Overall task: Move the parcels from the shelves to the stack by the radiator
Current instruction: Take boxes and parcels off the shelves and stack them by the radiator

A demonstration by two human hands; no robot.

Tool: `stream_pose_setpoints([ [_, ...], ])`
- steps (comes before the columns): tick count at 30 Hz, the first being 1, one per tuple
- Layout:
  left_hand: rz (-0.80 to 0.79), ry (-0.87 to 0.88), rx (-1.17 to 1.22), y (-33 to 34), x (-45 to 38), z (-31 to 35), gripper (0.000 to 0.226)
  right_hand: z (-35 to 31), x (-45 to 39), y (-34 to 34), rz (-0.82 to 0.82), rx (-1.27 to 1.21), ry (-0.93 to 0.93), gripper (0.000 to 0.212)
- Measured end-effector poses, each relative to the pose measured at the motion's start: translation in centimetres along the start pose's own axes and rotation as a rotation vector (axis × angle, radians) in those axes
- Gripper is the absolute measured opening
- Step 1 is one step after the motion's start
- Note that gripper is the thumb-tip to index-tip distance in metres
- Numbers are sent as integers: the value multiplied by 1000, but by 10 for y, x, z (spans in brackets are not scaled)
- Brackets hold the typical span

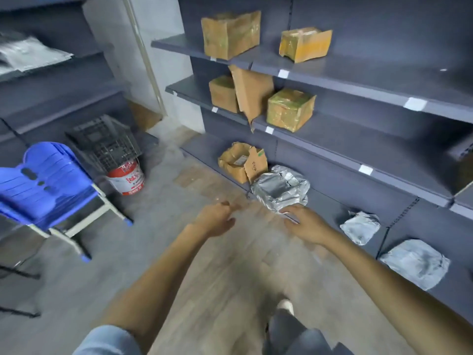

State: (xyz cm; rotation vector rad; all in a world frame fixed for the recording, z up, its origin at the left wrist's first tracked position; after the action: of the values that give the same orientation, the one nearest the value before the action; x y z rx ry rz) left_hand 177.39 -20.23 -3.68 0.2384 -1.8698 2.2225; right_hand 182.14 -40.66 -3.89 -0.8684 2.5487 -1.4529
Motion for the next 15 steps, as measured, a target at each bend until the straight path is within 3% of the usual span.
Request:
stream_pose_setpoints([
  [6, 5, -15, 131, -36, -109, -49, 41, 21, -130, -43, 17, 19, 19, 31],
  [11, 10, 4, 63, -116, -228, -87, 42, 38, -252, -120, 130, -2, 58, 32],
  [15, 131, 22, -23, -181, -322, -114, 39, 26, -337, -197, 270, 0, 57, 37],
])
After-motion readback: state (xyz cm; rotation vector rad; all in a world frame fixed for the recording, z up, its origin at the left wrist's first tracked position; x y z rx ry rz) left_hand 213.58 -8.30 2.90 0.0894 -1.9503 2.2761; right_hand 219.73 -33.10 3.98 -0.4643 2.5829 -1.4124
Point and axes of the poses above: each hand's wrist, its own x-axis away from the middle knuckle, its own y-axis out of the palm, z = x × y, the point moved 6 cm from there along -x, towards the middle knuckle, and after that the axes turned 1 degree about x, right-handed, at the moved point
